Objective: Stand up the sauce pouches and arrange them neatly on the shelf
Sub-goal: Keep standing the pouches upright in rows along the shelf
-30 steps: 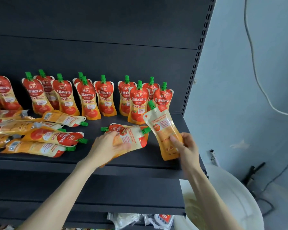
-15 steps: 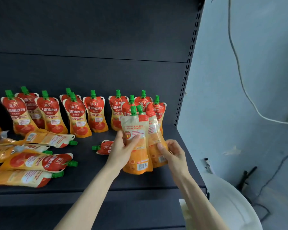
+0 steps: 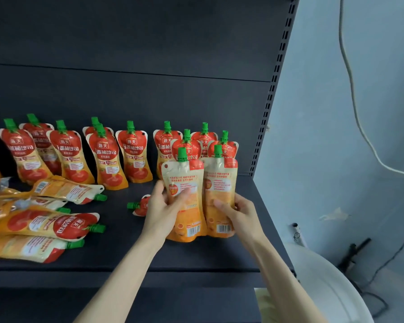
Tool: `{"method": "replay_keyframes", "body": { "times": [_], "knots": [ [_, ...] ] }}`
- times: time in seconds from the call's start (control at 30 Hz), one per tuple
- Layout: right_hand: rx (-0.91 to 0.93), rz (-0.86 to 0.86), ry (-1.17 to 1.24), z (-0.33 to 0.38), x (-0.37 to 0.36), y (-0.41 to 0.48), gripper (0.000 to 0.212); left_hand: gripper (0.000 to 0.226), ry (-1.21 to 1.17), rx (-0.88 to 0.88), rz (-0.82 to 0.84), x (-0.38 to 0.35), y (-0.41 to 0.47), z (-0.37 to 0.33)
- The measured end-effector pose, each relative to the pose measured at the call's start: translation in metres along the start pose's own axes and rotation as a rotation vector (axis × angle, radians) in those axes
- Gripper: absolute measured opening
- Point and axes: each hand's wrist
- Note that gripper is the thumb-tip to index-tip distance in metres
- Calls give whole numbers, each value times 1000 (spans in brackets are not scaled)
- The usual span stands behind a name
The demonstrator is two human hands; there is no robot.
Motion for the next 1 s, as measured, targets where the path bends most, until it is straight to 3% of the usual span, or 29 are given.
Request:
{"method": "replay_keyframes", "body": {
  "times": [0.13, 0.37, 0.53, 0.7, 0.83, 1.0],
  "knots": [
    [137, -190, -135, -6, 5, 2, 17, 26, 136, -83, -138, 14, 2, 5],
    [85, -309, -287, -28, -3, 4, 23, 33, 302, -115, -167, 17, -7, 21],
    [145, -223, -200, 0, -4, 5, 31, 45, 143, -100, -31, 28, -5, -4],
    [251, -159, -156, 43, -2, 14, 32, 29, 209, -208, 171, 36, 8, -44],
    [196, -116, -241, 60, 4, 20, 19, 24, 250, -175, 305, 42, 14, -63],
    [232, -117, -288, 64, 9, 22, 9, 14, 287, -178, 234, 43, 15, -69]
  ]
}}
Point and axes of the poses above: each hand's wrist, its own y-axis towards the middle knuckle, its own x-axis out of the back of the hand, z = x × y, and after that the axes turned 14 degrees about z, right-handed
